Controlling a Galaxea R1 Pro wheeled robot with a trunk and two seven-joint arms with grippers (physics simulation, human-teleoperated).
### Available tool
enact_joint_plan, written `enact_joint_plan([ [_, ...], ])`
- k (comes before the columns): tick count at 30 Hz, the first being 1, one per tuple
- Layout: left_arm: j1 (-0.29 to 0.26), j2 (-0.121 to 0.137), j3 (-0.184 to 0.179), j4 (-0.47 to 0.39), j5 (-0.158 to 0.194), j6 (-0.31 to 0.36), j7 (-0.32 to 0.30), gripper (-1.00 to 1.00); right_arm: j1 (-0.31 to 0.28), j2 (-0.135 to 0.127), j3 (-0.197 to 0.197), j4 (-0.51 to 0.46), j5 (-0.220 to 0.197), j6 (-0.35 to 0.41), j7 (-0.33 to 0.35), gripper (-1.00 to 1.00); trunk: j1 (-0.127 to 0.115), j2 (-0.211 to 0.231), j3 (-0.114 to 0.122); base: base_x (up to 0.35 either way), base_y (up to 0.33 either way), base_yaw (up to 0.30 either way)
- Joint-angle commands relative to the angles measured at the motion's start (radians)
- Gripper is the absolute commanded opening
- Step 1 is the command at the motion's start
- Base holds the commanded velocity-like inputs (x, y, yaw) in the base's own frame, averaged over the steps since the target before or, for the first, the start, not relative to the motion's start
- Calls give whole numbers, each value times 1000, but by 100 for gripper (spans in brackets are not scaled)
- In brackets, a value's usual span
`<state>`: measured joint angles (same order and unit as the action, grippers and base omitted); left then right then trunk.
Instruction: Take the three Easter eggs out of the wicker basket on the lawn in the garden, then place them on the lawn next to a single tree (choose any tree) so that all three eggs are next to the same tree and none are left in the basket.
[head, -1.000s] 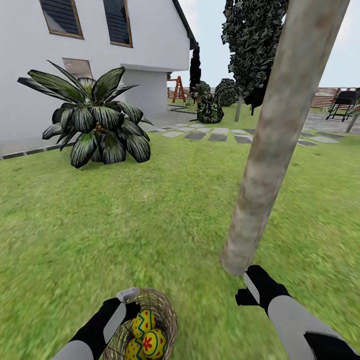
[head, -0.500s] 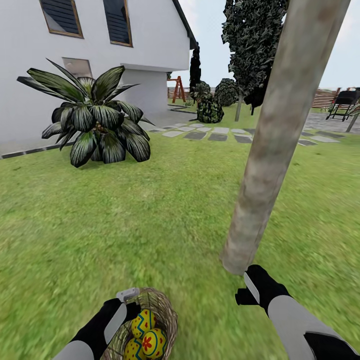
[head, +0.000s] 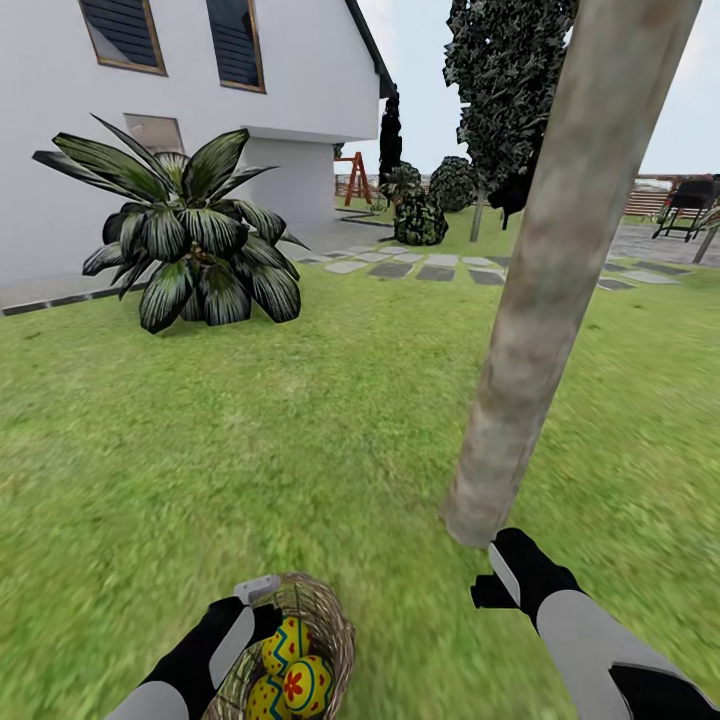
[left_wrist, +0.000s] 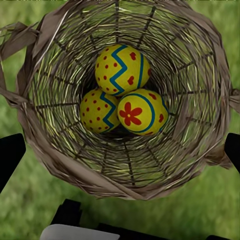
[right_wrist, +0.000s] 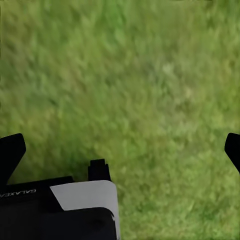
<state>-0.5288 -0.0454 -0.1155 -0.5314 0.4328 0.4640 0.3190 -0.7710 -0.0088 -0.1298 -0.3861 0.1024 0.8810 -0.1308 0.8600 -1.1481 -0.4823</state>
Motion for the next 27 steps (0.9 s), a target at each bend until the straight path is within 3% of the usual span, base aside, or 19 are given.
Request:
enact_joint_plan([
  [1,0,1,-6,-2,11,3,9,100,-1,1,-9,-2,9,4,3,100,4,-8,-4,0,0,0],
  [8,0,1,-10,-6,10,2,9,100,-1,-5,-17,-36,3,5,32,100,31,-57,-26,0,0,0],
  [16,0,1,-12,-7,10,2,9,100,72,-6,-23,-257,0,43,90,100,61,-113,-51,0,0,0],
  [20,0,1,-12,-7,10,1,9,100,144,-2,-59,-477,-1,135,102,100,77,-141,-64,0,0,0],
  [21,0,1,-12,-7,10,1,9,100,184,0,-73,-577,-1,160,117,100,81,-148,-67,0,0,0],
  [23,0,1,-12,-7,10,1,9,100,227,1,-82,-680,-1,166,136,100,88,-162,-73,0,0,0],
  [24,0,1,-12,-7,10,1,9,100,267,2,-88,-776,0,166,153,100,92,-169,-76,0,0,0],
  [27,0,1,-12,-7,10,1,9,100,318,3,-92,-900,0,166,169,100,104,-190,-86,0,0,0],
])
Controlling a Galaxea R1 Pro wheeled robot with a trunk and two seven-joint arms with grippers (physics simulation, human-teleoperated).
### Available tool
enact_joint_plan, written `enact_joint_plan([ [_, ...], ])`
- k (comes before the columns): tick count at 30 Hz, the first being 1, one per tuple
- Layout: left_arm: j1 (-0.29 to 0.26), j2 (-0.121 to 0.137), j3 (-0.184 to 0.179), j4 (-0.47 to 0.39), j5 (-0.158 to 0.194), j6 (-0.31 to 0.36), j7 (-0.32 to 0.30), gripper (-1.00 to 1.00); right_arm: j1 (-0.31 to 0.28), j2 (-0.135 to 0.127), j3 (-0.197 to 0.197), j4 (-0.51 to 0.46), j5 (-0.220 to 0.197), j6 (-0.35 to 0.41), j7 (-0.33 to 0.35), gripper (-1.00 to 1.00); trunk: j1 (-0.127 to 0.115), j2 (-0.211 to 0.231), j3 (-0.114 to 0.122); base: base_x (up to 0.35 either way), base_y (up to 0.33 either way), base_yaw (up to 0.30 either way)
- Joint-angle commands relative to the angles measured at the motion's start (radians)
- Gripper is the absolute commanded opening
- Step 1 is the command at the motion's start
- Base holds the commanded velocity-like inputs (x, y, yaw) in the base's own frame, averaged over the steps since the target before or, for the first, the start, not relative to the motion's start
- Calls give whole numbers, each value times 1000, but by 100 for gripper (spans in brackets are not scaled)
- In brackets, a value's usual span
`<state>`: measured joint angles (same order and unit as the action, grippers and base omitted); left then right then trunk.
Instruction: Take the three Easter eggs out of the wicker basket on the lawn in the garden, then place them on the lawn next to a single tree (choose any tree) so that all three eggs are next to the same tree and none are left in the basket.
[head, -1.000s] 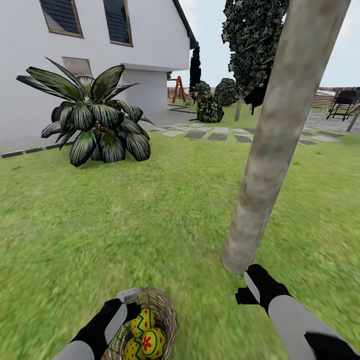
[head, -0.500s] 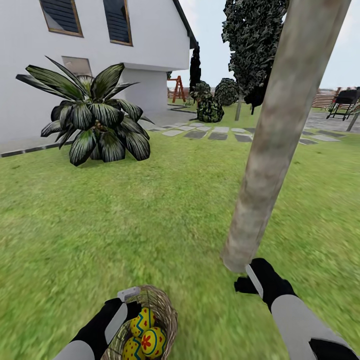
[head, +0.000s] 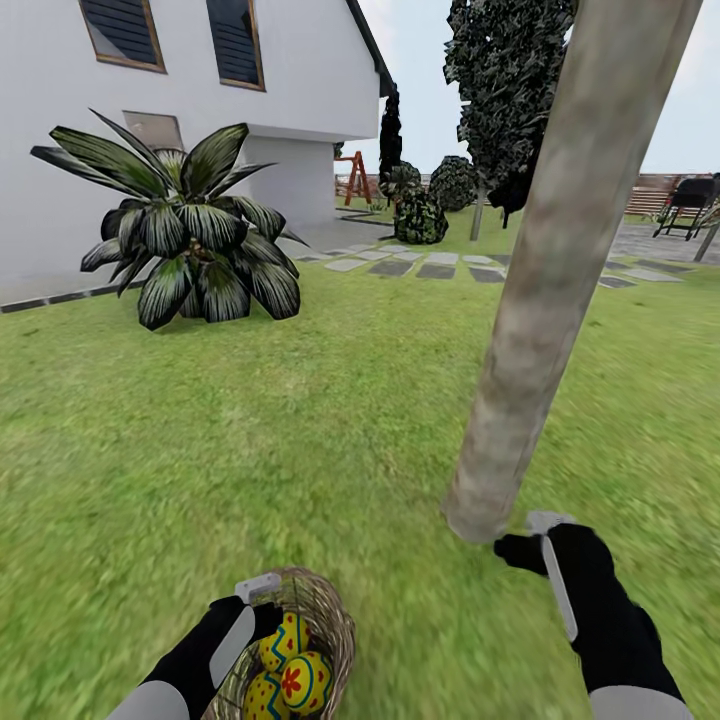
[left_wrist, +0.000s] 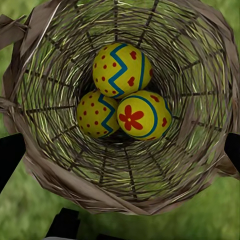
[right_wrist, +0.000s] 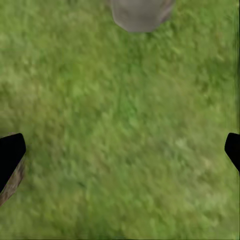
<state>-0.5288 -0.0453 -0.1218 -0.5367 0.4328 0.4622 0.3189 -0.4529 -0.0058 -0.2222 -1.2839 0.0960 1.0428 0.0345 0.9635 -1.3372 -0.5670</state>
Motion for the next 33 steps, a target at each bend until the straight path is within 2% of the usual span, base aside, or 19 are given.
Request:
enact_joint_plan([
  [1,0,1,-6,-2,11,3,9,100,14,0,-1,-37,7,4,7,100,4,-8,-4,0,0,0],
  [6,0,1,-6,-2,11,3,9,100,69,2,-4,-185,8,4,17,100,23,-43,-20,0,0,0],
  [11,0,1,-7,-2,11,3,9,100,110,2,-3,-268,8,4,20,100,42,-78,-36,0,0,0],
  [17,0,0,-6,-2,11,3,9,100,129,3,3,-295,6,4,21,100,65,-120,-54,0,0,0],
  [33,-2,-2,-6,-2,11,-4,11,100,134,2,8,-300,5,4,21,100,127,-232,-104,0,0,0],
])
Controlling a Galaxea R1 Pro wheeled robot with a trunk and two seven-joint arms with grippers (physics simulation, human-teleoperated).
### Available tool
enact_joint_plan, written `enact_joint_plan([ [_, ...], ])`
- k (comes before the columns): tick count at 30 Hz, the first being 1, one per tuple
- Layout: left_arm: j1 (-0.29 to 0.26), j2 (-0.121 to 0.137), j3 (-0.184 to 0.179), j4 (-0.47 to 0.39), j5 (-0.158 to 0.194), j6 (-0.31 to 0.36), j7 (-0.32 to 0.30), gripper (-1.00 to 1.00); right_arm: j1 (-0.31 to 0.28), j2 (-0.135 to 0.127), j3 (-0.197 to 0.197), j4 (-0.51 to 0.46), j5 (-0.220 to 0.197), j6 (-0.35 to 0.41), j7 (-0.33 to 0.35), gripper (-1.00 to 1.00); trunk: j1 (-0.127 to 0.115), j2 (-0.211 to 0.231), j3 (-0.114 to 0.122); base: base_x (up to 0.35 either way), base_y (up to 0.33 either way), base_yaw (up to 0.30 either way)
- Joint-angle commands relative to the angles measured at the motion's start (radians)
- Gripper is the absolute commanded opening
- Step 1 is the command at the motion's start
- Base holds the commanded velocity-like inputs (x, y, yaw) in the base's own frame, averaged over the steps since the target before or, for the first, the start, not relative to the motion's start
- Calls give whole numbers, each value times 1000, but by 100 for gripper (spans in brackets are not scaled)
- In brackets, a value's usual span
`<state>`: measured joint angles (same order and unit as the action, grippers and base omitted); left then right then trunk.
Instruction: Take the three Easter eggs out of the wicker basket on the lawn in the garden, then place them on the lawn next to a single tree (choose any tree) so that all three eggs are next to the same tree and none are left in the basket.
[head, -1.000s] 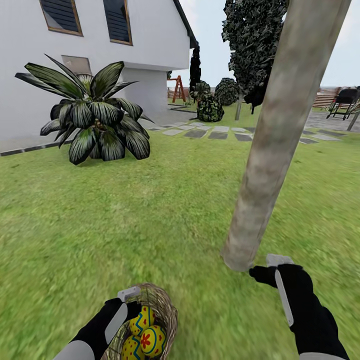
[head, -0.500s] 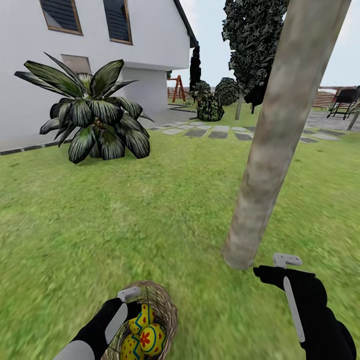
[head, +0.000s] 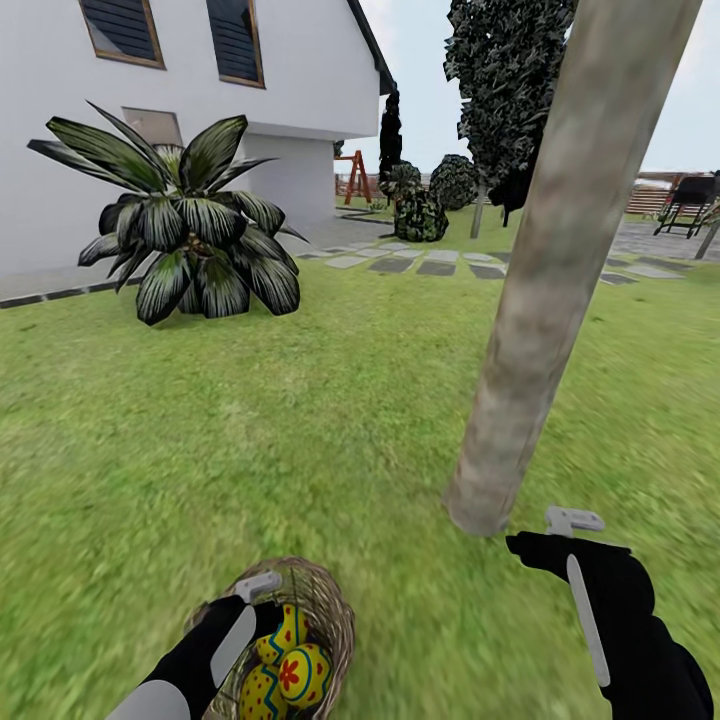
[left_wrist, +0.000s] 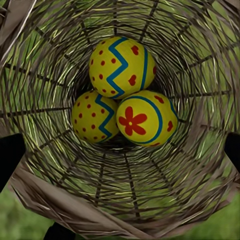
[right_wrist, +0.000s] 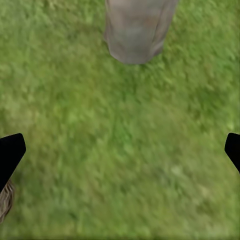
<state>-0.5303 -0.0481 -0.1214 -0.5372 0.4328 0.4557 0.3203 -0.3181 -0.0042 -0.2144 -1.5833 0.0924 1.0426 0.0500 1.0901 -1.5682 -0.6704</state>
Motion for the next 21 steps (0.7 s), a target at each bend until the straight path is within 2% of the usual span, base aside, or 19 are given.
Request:
enact_joint_plan([
  [1,-1,1,-6,-2,11,1,9,100,-1,0,0,-1,9,5,5,100,4,-8,-4,0,0,0],
  [15,-3,-3,-6,-4,11,-27,8,100,0,0,-2,1,10,5,5,100,58,-106,-48,0,0,0],
  [21,-5,-15,-9,-8,11,-40,8,100,0,0,-1,3,10,5,5,100,81,-148,-67,0,0,0],
])
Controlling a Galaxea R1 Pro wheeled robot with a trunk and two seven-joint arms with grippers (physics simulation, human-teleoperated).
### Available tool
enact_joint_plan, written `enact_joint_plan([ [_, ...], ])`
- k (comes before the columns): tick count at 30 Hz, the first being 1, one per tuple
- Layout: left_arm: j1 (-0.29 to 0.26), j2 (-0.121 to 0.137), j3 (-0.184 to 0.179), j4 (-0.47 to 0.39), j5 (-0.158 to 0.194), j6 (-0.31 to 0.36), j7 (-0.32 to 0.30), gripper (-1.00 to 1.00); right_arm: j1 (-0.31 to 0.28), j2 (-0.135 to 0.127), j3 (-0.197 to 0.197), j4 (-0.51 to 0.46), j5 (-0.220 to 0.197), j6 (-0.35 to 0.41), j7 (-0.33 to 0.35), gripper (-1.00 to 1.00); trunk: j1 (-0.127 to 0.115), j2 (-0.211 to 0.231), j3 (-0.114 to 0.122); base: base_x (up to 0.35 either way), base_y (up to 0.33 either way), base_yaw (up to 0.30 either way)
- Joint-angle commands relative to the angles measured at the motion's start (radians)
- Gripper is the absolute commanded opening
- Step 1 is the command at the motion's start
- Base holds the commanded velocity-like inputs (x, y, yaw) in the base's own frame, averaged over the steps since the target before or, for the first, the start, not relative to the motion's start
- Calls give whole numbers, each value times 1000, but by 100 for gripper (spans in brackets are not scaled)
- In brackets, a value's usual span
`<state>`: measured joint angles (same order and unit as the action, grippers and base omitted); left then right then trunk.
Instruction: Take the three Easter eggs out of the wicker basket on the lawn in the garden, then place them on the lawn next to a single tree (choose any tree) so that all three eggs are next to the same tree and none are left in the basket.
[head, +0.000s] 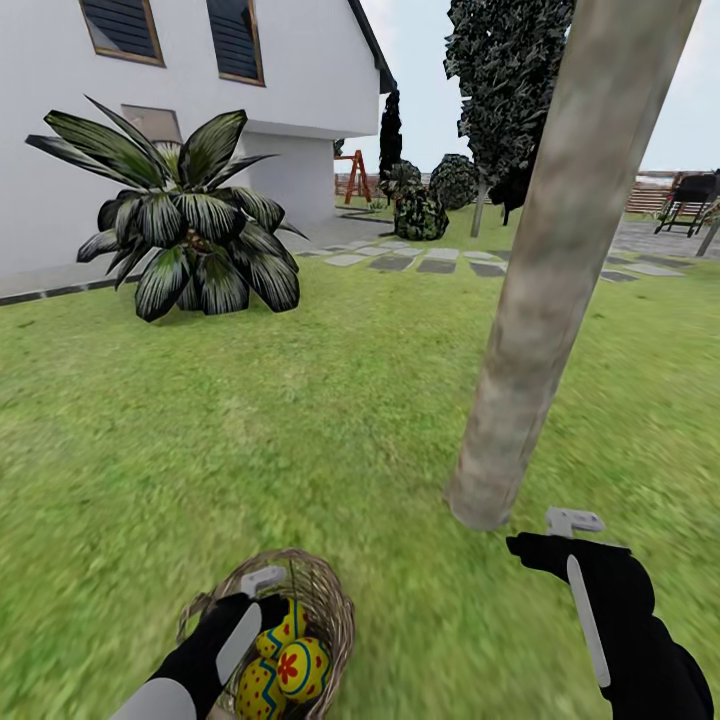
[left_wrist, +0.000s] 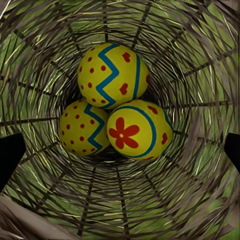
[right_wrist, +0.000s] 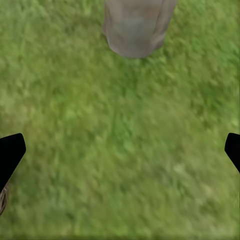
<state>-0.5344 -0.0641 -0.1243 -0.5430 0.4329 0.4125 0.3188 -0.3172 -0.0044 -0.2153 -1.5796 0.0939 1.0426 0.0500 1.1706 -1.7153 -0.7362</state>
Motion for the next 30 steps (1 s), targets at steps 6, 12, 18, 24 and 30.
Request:
enact_joint_plan([
  [6,0,0,-10,-8,10,1,8,100,-1,0,0,0,9,5,5,100,23,-43,-20,0,0,0],
  [12,1,2,-19,-10,10,0,-4,100,0,0,2,2,8,5,5,100,46,-85,-39,0,0,0],
  [18,2,5,-21,-10,10,0,-30,100,0,0,1,3,8,5,5,100,69,-127,-57,0,0,0],
  [24,2,6,-21,-9,10,0,-41,100,0,0,1,4,7,5,5,100,92,-169,-76,0,0,0],
  [30,2,7,-22,-10,10,0,-45,100,-1,0,1,4,7,5,5,100,115,-211,-95,0,0,0],
])
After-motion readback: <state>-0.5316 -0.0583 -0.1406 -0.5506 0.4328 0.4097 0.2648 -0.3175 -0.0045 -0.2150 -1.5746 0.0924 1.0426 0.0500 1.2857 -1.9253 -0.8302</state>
